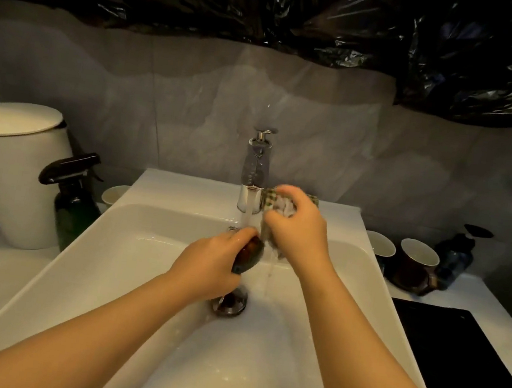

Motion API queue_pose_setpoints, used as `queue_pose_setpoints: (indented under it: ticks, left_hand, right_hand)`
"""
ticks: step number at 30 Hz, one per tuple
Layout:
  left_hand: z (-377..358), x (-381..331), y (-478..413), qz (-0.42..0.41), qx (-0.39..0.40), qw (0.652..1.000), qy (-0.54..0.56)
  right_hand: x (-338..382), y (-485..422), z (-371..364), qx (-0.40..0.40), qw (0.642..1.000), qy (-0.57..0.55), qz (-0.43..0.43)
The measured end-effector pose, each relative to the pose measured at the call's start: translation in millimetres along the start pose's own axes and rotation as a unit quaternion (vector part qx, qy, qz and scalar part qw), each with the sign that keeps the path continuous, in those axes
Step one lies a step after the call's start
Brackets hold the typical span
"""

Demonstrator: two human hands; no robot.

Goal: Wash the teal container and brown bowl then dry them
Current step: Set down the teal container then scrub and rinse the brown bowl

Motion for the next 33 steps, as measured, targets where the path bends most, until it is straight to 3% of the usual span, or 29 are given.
queue_pose_setpoints:
  ticks: [4, 10, 14, 16, 19, 21, 24, 28, 30, 33]
  left_hand:
    - [0, 7, -8, 0.092, 0.063, 0.979, 0.168]
    - [0, 33, -3, 0.252, 0.093, 0.879, 0.393]
    - [3, 47, 6, 0.289, 0.092, 0.832, 0.465]
    - [7, 50, 10, 0.278, 0.072, 0.830, 0.477]
    - [14, 55, 17, 0.253, 0.032, 0.840, 0.479]
    - [17, 54, 22, 0.229, 0.008, 0.862, 0.453]
    - [19, 42, 32, 0.175, -0.007, 0.924, 0.339]
    - [17, 20, 42, 0.054, 0.002, 0.996, 0.068]
    - [14, 3, 45, -0.028, 0.014, 0.997, -0.070]
    - [4, -10, 48, -0.117, 0.035, 0.959, -0.255]
  right_hand:
    - [40, -22, 3, 0.009, 0.995, 0.062, 0.079]
    - [58, -40, -5, 0.059, 0.978, 0.174, 0.100]
    - [59, -31, -8, 0.036, 0.970, 0.209, 0.123]
    - [54, -22, -8, 0.027, 0.978, 0.168, 0.123]
    - [22, -1, -5, -0.023, 0.999, -0.042, 0.025]
    - [-14, 21, -11, -0.038, 0.979, -0.175, -0.102]
    - [-69, 59, -38, -0.007, 0.892, -0.347, -0.288]
    - [-101, 87, -54, 0.001, 0.795, -0.475, -0.379]
    - [-102, 89, -53, -0.014, 0.763, -0.520, -0.383]
    - [-101, 92, -57, 0.005, 0.735, -0.546, -0.403]
Point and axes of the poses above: each hand's wrist, its own y-axis away from the middle knuckle, its own z-axis out of the back of the hand, x = y × z, the point moved 8 cm from there along -y, towards the middle knuckle, and after that the axes turned 8 degrees about z, right-handed, at the moved point
